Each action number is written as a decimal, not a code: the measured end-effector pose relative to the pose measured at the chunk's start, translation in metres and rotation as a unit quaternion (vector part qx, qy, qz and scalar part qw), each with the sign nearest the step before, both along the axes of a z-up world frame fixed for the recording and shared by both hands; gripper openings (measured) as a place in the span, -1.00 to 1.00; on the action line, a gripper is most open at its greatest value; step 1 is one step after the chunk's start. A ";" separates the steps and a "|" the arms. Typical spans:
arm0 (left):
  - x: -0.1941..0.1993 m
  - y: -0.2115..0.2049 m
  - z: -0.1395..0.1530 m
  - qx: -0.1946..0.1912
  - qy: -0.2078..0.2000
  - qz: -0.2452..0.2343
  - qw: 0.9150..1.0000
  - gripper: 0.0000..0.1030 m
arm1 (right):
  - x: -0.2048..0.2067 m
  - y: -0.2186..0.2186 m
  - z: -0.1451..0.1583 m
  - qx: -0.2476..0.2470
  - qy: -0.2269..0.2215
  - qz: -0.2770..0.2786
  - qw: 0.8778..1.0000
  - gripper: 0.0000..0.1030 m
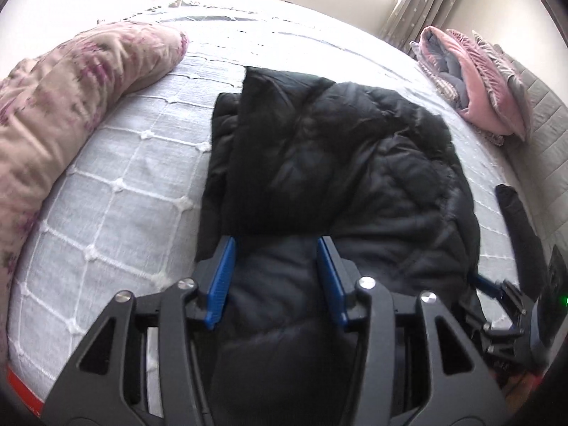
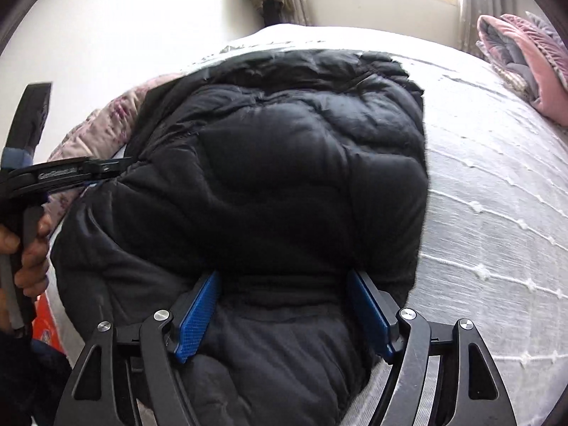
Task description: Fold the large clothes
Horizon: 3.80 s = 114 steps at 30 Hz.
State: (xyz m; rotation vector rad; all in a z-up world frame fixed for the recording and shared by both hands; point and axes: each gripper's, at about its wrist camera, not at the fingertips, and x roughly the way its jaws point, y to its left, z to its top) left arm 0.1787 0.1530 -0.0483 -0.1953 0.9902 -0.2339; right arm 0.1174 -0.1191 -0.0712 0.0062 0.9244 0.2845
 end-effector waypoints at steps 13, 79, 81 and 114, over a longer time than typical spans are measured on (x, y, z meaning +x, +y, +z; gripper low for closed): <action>-0.034 0.038 -0.025 -0.051 0.034 0.005 0.998 0.54 | -0.018 -0.064 0.024 0.087 -0.027 -0.084 0.992 0.52; -0.021 0.006 -0.008 -0.094 -0.030 0.005 0.995 -0.64 | 0.019 -0.005 0.009 0.113 -0.016 -0.083 0.990 -0.54; -0.018 0.003 -0.004 -0.092 -0.038 0.006 0.995 -0.65 | 0.016 0.002 0.016 0.081 -0.038 -0.081 0.993 -0.57; 0.137 -0.132 0.030 -0.151 -0.140 -0.038 0.978 -0.68 | 0.102 -0.138 0.115 0.099 -0.299 -0.186 0.931 -0.69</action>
